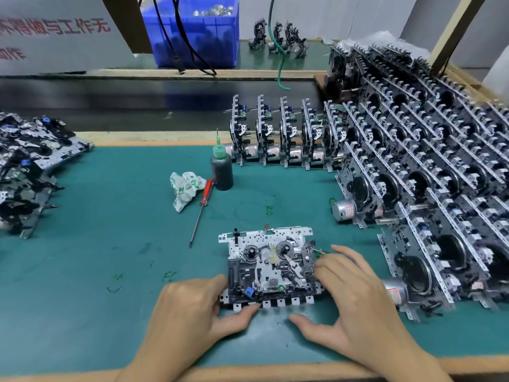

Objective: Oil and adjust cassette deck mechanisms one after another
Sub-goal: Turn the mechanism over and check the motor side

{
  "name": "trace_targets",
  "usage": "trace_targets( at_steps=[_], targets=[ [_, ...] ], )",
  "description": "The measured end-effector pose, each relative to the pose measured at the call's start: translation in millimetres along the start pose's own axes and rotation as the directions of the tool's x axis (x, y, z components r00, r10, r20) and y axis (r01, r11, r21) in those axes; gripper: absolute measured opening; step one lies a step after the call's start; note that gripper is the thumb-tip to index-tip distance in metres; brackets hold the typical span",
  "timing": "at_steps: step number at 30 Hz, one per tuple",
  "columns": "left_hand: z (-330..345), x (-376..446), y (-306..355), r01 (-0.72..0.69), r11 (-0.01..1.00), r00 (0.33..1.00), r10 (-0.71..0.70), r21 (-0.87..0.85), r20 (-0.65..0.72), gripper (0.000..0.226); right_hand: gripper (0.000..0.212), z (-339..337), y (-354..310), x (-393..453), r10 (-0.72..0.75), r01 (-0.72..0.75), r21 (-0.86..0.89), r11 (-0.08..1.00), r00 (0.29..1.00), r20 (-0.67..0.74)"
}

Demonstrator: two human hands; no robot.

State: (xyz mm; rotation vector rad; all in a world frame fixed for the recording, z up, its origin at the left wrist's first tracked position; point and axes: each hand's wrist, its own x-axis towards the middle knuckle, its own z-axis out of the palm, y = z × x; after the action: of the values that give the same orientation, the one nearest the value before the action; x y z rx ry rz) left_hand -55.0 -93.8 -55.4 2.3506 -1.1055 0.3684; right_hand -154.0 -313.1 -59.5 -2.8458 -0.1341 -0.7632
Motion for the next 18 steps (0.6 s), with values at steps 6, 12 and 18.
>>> trace_targets(
  at_steps=[6, 12, 18],
  targets=[
    [-1.8, 2.6, -0.3, 0.005, 1.0, 0.999, -0.004, -0.005, 0.036, 0.07, 0.051, -0.9, -0.9, 0.7, 0.006, -0.005, 0.023, 1.0, 0.999, -0.034],
    [0.7, 4.0, 7.9, 0.057, 0.997, 0.998, -0.056, 0.052, -0.008, 0.064, 0.05, 0.8, -1.5, 1.1, 0.015, -0.015, -0.005, 1.0, 0.997, -0.073],
    [3.7, 3.3, 8.4, 0.139, 0.986, 0.99, -0.136, 0.096, -0.038, 0.057, 0.053, -1.6, -2.0, 0.6, 0.011, -0.008, 0.066, 0.998, 0.999, -0.044]
  ],
)
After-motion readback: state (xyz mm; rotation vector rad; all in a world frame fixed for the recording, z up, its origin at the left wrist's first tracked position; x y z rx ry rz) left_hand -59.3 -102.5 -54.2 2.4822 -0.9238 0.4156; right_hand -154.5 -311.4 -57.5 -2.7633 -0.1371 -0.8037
